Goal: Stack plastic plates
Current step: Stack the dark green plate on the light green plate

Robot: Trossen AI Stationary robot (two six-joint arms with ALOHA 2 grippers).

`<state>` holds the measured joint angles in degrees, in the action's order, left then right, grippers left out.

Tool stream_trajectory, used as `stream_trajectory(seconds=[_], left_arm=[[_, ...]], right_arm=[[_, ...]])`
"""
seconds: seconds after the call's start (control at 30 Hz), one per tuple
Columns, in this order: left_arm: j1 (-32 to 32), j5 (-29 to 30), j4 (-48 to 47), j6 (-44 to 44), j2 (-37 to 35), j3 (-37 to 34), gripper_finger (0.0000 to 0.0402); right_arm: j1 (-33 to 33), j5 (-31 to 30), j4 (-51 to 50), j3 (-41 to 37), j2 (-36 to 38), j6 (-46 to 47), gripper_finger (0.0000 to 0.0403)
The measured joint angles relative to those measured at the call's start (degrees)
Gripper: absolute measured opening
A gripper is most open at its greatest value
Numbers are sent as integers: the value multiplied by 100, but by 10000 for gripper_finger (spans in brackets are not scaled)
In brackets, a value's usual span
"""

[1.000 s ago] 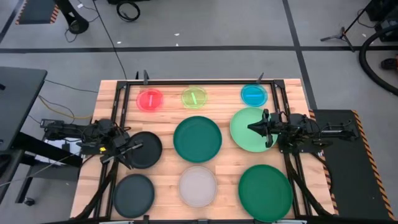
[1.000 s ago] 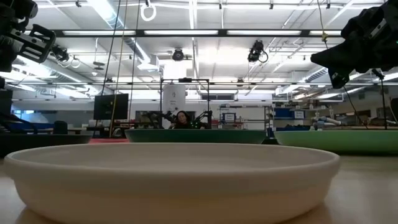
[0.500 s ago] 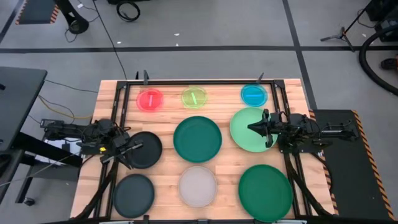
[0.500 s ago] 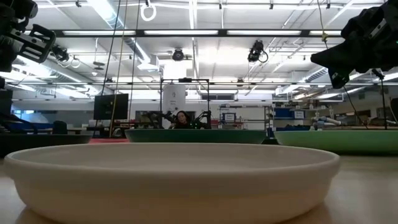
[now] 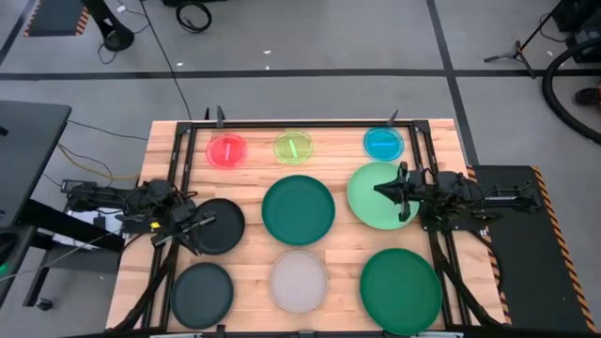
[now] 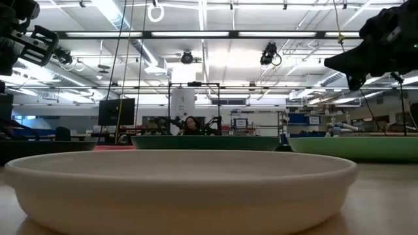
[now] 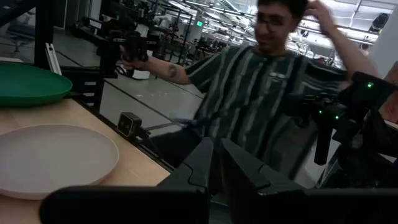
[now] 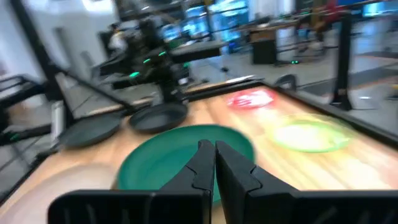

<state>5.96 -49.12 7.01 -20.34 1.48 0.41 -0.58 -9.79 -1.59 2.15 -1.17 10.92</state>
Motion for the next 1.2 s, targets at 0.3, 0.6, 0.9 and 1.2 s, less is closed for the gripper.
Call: stream_trajectory(seconds=[0.3,0.6,0.9,1.2], left_arm=[[1,1,1,-1,-1,0,38],[1,1,-1,2,-1,1,38],[1,1,0,0,-1,2,38],[2,-1,5,0,-1,2,38]], right_arm=[[3,448,147,0,-48,880,24],[1092,594,1811,181,-1739,702,11],[2927,-1399,1820,2483,-5490,-810,31],[2827,-1072,-1477,5252,-8575,-1064,129]])
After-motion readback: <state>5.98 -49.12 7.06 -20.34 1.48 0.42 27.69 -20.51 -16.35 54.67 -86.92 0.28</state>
